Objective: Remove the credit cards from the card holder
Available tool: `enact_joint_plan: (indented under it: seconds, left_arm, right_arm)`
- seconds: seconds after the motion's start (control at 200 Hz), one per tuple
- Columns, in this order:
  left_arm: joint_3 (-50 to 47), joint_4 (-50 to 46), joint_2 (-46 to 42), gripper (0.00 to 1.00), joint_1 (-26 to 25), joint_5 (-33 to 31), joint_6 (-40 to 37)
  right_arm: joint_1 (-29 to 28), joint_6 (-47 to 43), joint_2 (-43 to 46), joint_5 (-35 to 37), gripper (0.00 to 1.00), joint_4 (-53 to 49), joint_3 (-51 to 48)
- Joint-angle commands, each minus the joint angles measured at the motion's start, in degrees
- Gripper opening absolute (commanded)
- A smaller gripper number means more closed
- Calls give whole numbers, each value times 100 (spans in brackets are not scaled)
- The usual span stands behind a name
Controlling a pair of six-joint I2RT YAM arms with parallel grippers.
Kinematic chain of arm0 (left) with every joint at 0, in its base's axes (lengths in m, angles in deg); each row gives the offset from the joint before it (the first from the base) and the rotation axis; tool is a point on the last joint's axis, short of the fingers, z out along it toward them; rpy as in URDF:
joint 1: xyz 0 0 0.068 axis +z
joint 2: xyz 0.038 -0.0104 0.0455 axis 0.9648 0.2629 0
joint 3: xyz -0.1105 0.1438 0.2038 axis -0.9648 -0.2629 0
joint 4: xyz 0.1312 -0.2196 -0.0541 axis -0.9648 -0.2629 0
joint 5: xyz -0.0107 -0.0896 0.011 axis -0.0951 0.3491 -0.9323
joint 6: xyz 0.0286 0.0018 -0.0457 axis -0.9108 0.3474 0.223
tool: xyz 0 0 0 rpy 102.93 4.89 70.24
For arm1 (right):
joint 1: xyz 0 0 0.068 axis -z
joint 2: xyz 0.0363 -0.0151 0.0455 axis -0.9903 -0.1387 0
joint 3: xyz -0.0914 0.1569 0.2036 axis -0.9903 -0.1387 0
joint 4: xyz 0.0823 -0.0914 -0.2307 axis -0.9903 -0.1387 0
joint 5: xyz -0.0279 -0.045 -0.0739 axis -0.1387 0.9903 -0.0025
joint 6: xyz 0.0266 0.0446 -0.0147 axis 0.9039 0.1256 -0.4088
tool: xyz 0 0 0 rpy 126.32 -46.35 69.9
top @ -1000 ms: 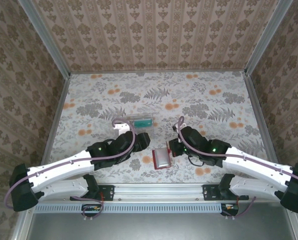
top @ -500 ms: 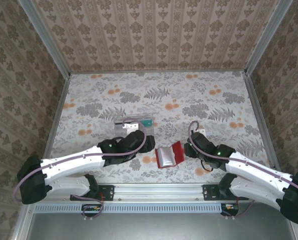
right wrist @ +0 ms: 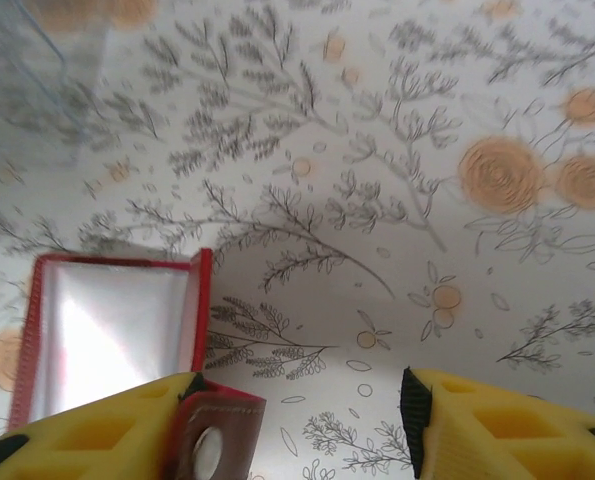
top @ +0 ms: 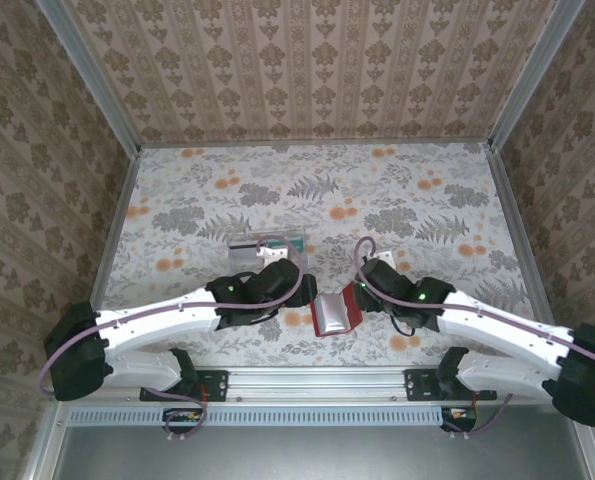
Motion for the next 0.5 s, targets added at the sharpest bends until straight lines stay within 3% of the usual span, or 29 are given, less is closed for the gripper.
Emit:
enact_joint_plan:
  seconds: [0.0, 0.105, 0.29, 0.495]
  left_arm:
    - [112, 56, 20, 72, 11, 92, -139]
    - [61, 120, 46, 71, 11, 146, -126]
    - [-79, 475, 252, 64, 68, 470, -65]
    - [-228, 897, 600, 55, 209, 974, 3]
  right_arm:
    - [-34, -97, -348, -386, 58, 261, 6]
    - [-32, -47, -539, -389, 54, 369, -32]
    - [-25, 70, -609, -179, 24, 328, -244]
    - [-27, 191, -830, -329, 18, 700, -552]
